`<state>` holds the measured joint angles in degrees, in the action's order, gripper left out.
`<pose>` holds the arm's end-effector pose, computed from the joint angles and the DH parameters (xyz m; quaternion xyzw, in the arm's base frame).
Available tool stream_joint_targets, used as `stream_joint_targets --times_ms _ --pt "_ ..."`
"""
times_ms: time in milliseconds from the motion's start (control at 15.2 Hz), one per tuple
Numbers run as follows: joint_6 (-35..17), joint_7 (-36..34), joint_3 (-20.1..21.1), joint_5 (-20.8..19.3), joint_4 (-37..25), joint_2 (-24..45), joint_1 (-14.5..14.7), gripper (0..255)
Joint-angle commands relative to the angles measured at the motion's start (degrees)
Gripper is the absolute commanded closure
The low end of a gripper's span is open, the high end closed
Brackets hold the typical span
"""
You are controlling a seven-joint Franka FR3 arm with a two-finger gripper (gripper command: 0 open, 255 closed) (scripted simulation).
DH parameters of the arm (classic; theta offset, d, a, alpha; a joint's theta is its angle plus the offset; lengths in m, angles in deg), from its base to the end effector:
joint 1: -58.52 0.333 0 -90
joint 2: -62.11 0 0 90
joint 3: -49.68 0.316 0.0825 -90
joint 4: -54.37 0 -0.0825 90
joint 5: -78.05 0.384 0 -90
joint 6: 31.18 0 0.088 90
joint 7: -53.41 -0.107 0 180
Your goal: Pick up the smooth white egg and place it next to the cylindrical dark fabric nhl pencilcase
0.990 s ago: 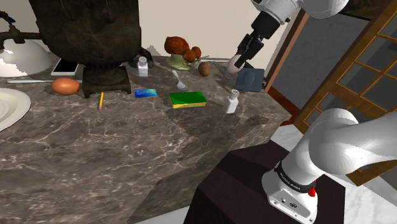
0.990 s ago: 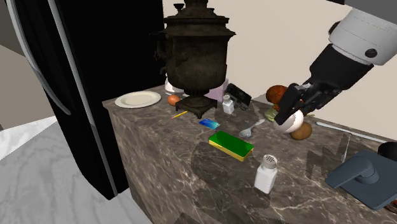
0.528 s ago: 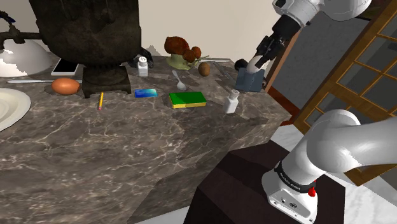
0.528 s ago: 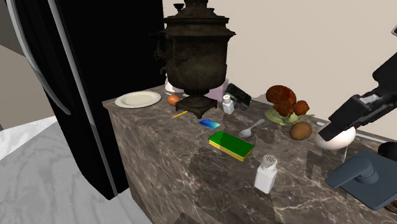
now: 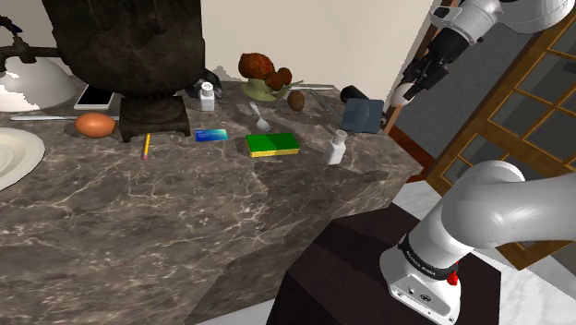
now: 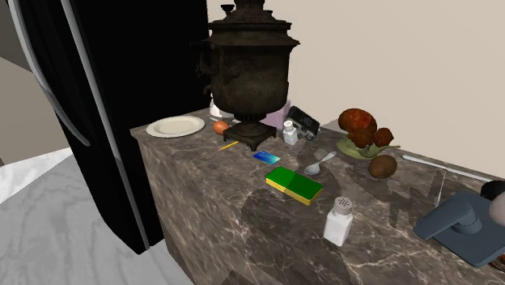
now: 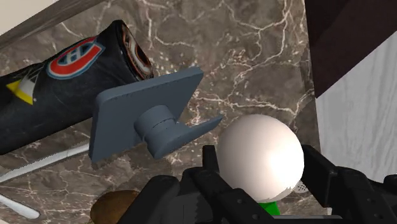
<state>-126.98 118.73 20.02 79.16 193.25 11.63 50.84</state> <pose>0.2317 -0.2235 0.5576 -0.9281 -0.3102 -0.1679 0.1194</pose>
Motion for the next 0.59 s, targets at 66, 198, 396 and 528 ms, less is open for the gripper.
stream_joint_targets --times_ms 66,198,396,528 --pt "2.76 4.68 -4.89 -2.90 -3.31 1.12 -0.94 255" --pt "1.46 5.05 -5.30 -3.27 -1.73 0.88 -1.18 255" --pt "-0.52 5.63 -5.95 -3.82 0.59 0.64 -1.55 255" --pt "-1.85 6.03 -6.42 -4.19 2.08 0.54 -1.79 255"
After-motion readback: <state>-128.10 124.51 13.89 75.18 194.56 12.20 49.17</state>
